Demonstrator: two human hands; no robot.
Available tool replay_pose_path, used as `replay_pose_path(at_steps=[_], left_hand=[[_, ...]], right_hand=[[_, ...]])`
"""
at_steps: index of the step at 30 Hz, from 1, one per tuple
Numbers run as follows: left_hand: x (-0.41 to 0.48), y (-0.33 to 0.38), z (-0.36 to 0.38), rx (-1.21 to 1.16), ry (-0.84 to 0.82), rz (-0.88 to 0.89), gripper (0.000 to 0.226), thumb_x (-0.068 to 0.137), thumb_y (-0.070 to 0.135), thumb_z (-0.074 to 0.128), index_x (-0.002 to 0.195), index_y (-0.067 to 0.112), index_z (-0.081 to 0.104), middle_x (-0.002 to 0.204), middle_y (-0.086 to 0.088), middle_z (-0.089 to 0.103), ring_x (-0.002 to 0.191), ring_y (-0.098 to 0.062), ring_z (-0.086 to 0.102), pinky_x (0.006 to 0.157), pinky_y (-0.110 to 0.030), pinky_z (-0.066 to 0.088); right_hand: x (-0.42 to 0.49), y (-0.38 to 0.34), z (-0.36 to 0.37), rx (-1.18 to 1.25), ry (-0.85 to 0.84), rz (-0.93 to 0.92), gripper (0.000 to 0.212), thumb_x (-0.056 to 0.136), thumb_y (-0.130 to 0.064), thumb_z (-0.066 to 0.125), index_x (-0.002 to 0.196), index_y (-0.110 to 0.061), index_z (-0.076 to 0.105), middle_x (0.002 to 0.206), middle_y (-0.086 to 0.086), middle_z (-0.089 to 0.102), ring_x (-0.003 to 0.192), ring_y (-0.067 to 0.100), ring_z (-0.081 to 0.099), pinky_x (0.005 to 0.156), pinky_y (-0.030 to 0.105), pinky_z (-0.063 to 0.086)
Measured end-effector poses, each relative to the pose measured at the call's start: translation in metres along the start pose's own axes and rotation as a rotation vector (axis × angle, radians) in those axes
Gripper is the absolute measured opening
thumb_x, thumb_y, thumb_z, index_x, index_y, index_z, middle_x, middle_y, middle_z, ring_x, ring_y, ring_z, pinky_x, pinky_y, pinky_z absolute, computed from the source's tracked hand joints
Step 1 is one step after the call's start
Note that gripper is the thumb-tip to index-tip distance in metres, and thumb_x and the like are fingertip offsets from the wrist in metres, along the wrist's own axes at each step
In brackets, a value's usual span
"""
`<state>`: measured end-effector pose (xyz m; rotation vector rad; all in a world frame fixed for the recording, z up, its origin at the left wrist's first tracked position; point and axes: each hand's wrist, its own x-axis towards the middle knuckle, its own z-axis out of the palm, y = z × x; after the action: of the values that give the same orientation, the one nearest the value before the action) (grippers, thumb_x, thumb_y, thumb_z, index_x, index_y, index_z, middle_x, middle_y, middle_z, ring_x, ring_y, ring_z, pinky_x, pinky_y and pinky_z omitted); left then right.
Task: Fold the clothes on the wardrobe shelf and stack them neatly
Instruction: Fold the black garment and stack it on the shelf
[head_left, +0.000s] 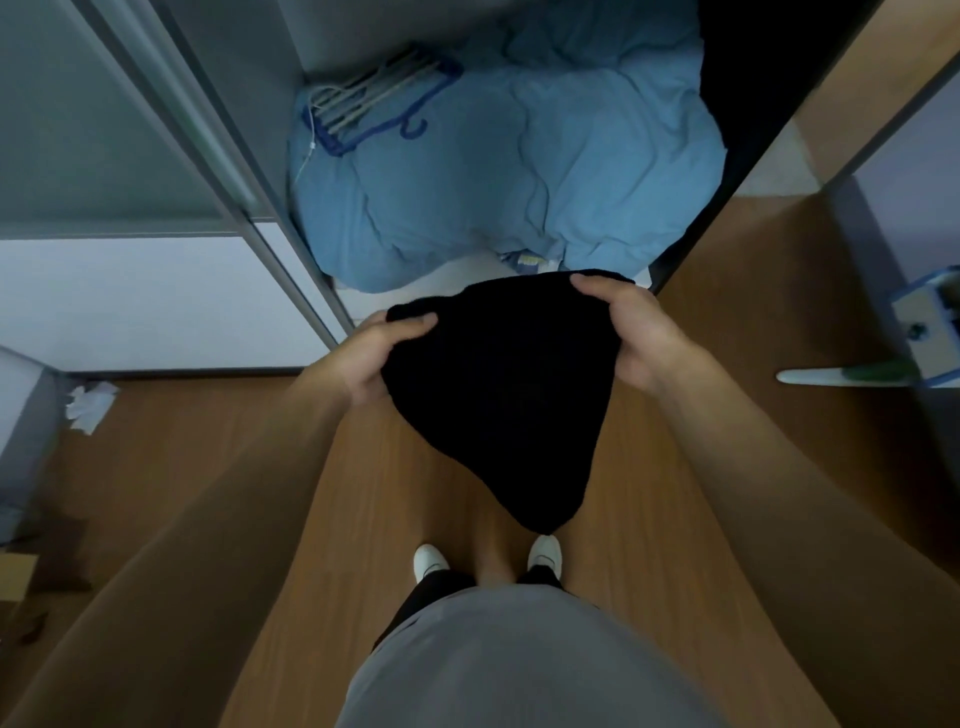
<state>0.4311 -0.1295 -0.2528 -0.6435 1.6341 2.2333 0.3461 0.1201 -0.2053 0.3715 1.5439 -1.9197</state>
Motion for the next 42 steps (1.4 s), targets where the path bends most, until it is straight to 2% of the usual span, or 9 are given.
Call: replay_pose_path(at_steps=[5,8,11,15,19,23,31,37,42], left_hand=[[0.016,0.029,0.011,-0.266,0.045,-0.026,0.037,0.098,0.034,0.059,0.126,0.011,0.067,0.113,-0.009,0.074,0.097,-0.021,0.074,0.075,-0.031,0.059],[0.014,0.026,0.006,-0.408,-0.031,-0.015,0.069,0.091,0.069,0.047,0.128,0.014,0.068,0.133,-0.01,0.066,0.12,-0.025,0.064,0.092,-0.04,0.053],[0.007,-0.001,-0.01,-0.404,-0.103,-0.004,0.081,0.085,0.079,0.043,0.14,0.022,0.058,0.145,-0.005,0.056,0.132,-0.024,0.055,0.112,-0.046,0.037],[-0.001,-0.02,-0.017,-0.221,-0.194,0.044,0.095,0.074,0.058,0.077,0.152,0.02,0.038,0.151,-0.006,0.049,0.139,-0.025,0.047,0.113,-0.045,0.037],[0.014,0.001,0.006,-0.049,0.06,0.143,0.041,0.09,0.02,0.073,0.129,0.015,0.062,0.123,-0.005,0.071,0.116,-0.023,0.067,0.097,-0.035,0.055],[0.03,0.015,0.009,-0.195,0.234,0.065,0.018,0.095,0.031,0.065,0.108,0.019,0.068,0.105,-0.002,0.078,0.099,-0.021,0.074,0.073,-0.034,0.062],[0.046,0.004,-0.012,-0.066,0.519,-0.091,0.039,0.089,0.037,0.072,0.119,0.016,0.059,0.107,-0.005,0.072,0.095,-0.025,0.071,0.063,-0.036,0.06],[0.042,0.001,-0.018,0.015,0.332,0.05,0.045,0.085,0.022,0.078,0.126,0.011,0.063,0.119,-0.002,0.073,0.109,-0.016,0.07,0.091,-0.029,0.056],[0.04,-0.01,-0.006,0.19,0.252,0.12,0.064,0.091,0.008,0.069,0.148,0.023,0.043,0.129,0.004,0.065,0.11,-0.016,0.068,0.083,-0.028,0.058]], right_hand=[[0.001,0.001,-0.022,-0.064,-0.117,-0.002,0.031,0.093,-0.031,0.066,0.12,-0.015,0.068,0.116,0.005,0.074,0.105,0.019,0.071,0.078,0.026,0.059],[0.003,0.025,-0.008,-0.223,-0.03,-0.156,0.021,0.097,-0.016,0.062,0.114,-0.007,0.07,0.103,0.007,0.076,0.092,0.018,0.073,0.08,0.026,0.058],[0.007,0.033,0.01,-0.168,0.101,-0.191,0.023,0.1,-0.019,0.058,0.109,-0.002,0.07,0.091,0.006,0.077,0.081,0.018,0.074,0.071,0.025,0.058],[0.014,0.023,0.021,-0.031,0.146,-0.088,0.022,0.102,-0.016,0.054,0.114,-0.003,0.067,0.108,0.015,0.073,0.102,0.031,0.071,0.091,0.039,0.058],[0.014,0.009,0.01,0.094,0.118,-0.048,0.03,0.097,-0.017,0.063,0.123,-0.003,0.064,0.119,0.017,0.071,0.11,0.032,0.068,0.096,0.046,0.055],[0.009,0.012,-0.005,-0.138,0.003,-0.131,0.026,0.097,-0.015,0.063,0.122,-0.007,0.066,0.114,0.012,0.073,0.105,0.026,0.07,0.092,0.034,0.057],[0.023,0.032,0.005,-0.237,0.063,-0.116,0.027,0.098,-0.016,0.062,0.119,0.0,0.063,0.112,0.017,0.072,0.101,0.029,0.071,0.091,0.04,0.058],[0.035,0.031,-0.002,-0.006,0.071,0.037,0.032,0.095,-0.008,0.064,0.125,0.002,0.059,0.121,0.02,0.067,0.105,0.029,0.067,0.092,0.043,0.057],[0.043,0.034,-0.009,0.202,0.031,0.119,0.024,0.097,-0.002,0.059,0.119,0.007,0.062,0.106,0.018,0.07,0.092,0.028,0.069,0.088,0.039,0.057]])
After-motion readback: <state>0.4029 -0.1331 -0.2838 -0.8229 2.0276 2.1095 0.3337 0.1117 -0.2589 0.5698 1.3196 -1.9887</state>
